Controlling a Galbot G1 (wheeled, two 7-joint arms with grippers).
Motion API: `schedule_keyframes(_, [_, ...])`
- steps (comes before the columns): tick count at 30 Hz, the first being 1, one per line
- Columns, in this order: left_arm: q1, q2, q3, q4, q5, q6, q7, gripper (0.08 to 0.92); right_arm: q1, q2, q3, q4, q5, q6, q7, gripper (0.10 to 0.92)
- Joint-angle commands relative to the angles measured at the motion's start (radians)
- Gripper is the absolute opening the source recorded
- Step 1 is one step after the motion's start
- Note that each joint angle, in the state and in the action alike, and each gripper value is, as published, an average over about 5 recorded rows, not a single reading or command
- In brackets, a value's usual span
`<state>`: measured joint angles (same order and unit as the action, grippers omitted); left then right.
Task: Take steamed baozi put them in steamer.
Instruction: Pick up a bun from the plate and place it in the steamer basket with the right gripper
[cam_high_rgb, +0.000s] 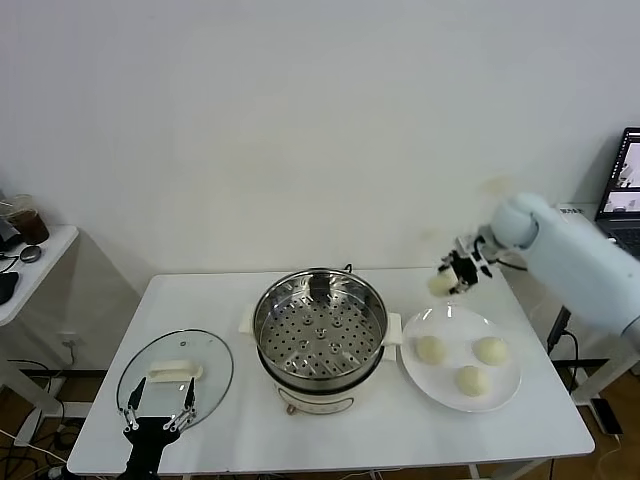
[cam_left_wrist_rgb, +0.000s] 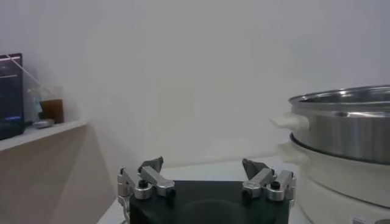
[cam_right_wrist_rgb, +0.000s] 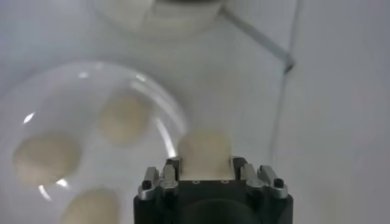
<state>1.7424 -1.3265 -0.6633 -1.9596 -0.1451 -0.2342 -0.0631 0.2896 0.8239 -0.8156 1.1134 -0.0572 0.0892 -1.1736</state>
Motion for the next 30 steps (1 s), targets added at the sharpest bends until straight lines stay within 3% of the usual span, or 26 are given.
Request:
schedule_keyframes(1, [0.0, 0.003, 0.0, 0.001, -0.003, 0.002, 0.0, 0.823, 0.297, 0.047, -0.247, 0.147, 0.24, 0.078, -0.001, 0.526])
schedule_keyframes(6, [-0.003, 0.005, -0.003, 0.002, -0.003, 0.001, 0.0, 0.823, 0.329, 0.179, -0.349, 0.2, 0.286, 0.157, 0.038, 0.527])
schedule_keyframes(11, [-0.003, 0.002, -0.017, 0.002, -0.005, 0.0, 0.001, 0.823, 0.301, 0.32, -0.398, 0.19, 0.232, 0.261, 0.065, 0.534])
schedule_keyframes(18, [-0.002, -0.001, -0.038, 0.007, -0.016, -0.007, 0.006, 0.823, 0.221, 0.431, -0.423, 0.134, 0.029, 0.398, 0.088, 0.534])
schedule_keyframes(30, [-0.01, -0.004, -0.05, 0.006, -0.016, -0.009, 0.007, 0.823, 0.077, 0.48, -0.323, -0.068, -0.337, 0.575, 0.204, 0.537])
